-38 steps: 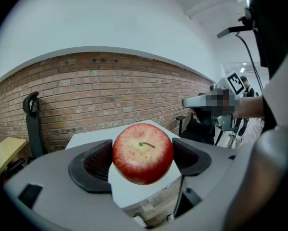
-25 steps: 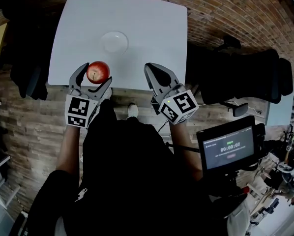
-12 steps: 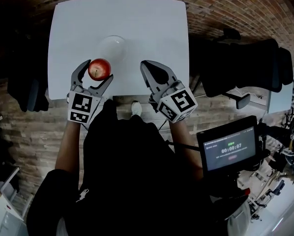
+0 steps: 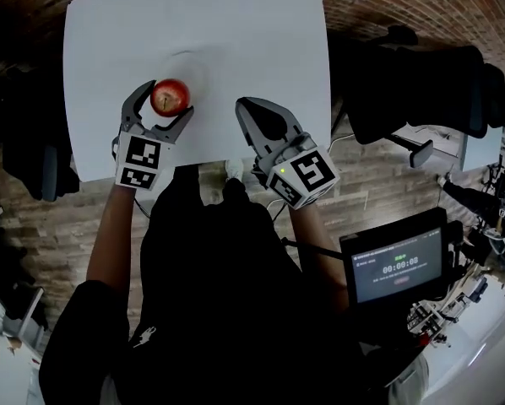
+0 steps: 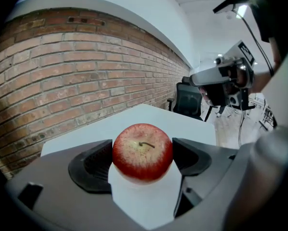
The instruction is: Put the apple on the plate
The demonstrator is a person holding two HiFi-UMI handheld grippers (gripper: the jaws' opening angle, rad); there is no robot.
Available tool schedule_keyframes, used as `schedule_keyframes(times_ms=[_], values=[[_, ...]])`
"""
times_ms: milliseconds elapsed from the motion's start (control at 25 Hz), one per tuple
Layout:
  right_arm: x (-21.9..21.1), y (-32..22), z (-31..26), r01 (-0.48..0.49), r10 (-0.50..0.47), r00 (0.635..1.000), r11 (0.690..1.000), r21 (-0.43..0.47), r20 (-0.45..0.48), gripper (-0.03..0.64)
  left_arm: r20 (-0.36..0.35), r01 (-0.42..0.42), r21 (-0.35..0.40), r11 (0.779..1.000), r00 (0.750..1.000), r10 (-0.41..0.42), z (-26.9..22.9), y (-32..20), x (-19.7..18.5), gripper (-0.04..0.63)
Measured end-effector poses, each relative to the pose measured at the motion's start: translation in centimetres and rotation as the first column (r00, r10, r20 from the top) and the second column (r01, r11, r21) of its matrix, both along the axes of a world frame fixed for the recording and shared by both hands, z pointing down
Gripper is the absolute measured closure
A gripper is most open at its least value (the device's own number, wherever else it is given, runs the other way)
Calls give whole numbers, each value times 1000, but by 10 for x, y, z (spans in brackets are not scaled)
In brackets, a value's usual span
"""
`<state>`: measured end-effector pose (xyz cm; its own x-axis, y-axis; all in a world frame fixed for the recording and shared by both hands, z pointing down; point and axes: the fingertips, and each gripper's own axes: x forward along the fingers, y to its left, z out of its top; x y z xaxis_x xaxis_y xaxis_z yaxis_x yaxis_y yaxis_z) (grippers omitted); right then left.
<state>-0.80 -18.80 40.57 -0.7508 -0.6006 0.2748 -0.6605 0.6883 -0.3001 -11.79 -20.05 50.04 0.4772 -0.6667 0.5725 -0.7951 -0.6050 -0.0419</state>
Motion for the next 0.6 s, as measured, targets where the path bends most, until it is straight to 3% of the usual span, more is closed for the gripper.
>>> schedule_keyframes(times_ms=[600], values=[[-1,-7,51,-19,17,1000,995,-102,-24,614,29,-75,-92,993,997,78,77,-32,22,202]])
